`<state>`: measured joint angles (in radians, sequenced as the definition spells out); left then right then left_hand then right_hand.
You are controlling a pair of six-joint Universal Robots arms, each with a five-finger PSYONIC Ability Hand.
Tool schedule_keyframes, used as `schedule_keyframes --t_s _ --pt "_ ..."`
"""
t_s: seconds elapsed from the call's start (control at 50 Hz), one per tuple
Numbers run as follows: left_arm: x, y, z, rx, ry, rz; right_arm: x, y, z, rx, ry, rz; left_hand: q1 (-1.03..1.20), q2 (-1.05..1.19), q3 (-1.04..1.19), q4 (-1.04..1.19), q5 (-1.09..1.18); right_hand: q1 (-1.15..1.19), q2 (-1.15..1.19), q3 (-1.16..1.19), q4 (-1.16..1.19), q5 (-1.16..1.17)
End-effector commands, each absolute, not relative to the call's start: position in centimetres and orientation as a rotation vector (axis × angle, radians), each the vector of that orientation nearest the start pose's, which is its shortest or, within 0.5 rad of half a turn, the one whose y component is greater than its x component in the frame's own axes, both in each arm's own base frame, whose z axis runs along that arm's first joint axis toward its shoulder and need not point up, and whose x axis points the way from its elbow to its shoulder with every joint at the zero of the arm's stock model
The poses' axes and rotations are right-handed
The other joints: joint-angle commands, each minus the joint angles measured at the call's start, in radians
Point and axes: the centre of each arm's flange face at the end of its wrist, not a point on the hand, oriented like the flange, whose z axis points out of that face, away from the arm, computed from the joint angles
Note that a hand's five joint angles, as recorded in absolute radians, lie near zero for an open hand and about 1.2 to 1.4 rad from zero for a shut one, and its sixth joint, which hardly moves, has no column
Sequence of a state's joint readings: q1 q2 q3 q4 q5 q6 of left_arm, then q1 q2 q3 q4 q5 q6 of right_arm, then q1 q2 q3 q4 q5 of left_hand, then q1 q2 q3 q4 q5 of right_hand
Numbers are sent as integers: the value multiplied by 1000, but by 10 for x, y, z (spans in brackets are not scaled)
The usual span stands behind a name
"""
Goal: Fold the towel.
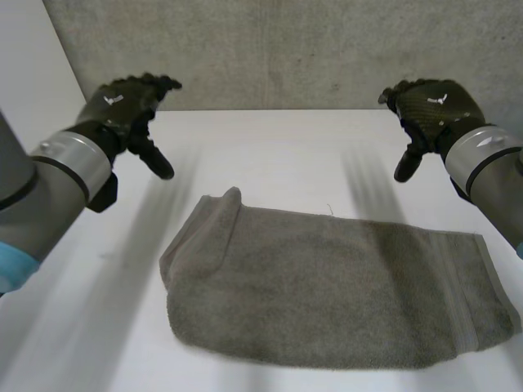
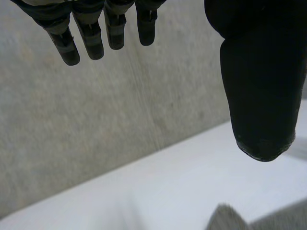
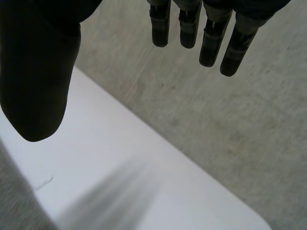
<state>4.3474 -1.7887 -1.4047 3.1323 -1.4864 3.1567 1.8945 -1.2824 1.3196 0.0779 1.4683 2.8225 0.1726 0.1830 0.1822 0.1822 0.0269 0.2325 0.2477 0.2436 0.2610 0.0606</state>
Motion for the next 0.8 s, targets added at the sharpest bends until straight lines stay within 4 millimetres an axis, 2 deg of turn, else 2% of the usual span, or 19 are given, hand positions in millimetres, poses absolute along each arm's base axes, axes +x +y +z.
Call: schedule_keyframes --t_s 0.02,0.04,0.06,0.14,0.18,0.3,0.34,0.36,0.4,0.48,0.52,0.56,0.68,0.8 --pt "-262 -297 238 684 2540 -2129 246 -305 257 -841 2237 -1915 44 33 34 34 15 14 -1 3 -15 11" --pt "-262 -297 238 684 2540 -2128 240 -309 249 -835 2278 -1889 44 33 34 34 15 14 -1 3 -15 11" --pt "-264 -299 229 701 2548 -2103 235 -312 243 -817 2308 -1873 44 33 34 34 15 14 -1 3 -15 11" --pt "-272 -313 212 742 2570 -2093 223 -317 231 -785 2355 -1841 53 42 43 43 24 14 -1 3 -15 11" --pt "-276 -316 207 771 2578 -2097 209 -325 221 -753 2399 -1831 58 48 49 49 30 5 -10 -6 -23 3" --pt "-293 -332 185 903 2636 -2102 188 -338 204 -712 2426 -1796 85 74 75 75 56 5 -10 -6 -23 3" --pt "-296 -338 180 919 2640 -2106 172 -346 193 -697 2436 -1761 94 83 84 84 65 8 -7 -3 -20 5" --pt "-296 -338 180 919 2640 -2106 172 -346 193 -697 2436 -1761 94 83 84 84 65 8 -7 -3 -20 5" --pt "-303 -349 167 938 2652 -2096 166 -349 187 -687 2436 -1739 135 124 125 125 106 8 -7 -3 -20 5" --pt "-307 -358 155 945 2673 -2070 147 -359 173 -658 2442 -1685 158 148 149 149 129 26 10 15 -3 23" --pt "-311 -367 142 946 2692 -2044 141 -361 168 -654 2450 -1669 199 189 190 190 170 67 52 56 38 64" --pt "-312 -371 136 948 2703 -2026 132 -364 160 -662 2480 -1647 220 209 210 210 191 111 96 100 82 108" --pt "-314 -375 115 956 2777 -1921 122 -366 147 -686 2530 -1620 249 239 239 239 220 114 99 103 85 111" --pt "-314 -374 108 960 2795 -1891 110 -370 131 -694 2582 -1582 358 348 348 348 329 111 96 100 82 108"
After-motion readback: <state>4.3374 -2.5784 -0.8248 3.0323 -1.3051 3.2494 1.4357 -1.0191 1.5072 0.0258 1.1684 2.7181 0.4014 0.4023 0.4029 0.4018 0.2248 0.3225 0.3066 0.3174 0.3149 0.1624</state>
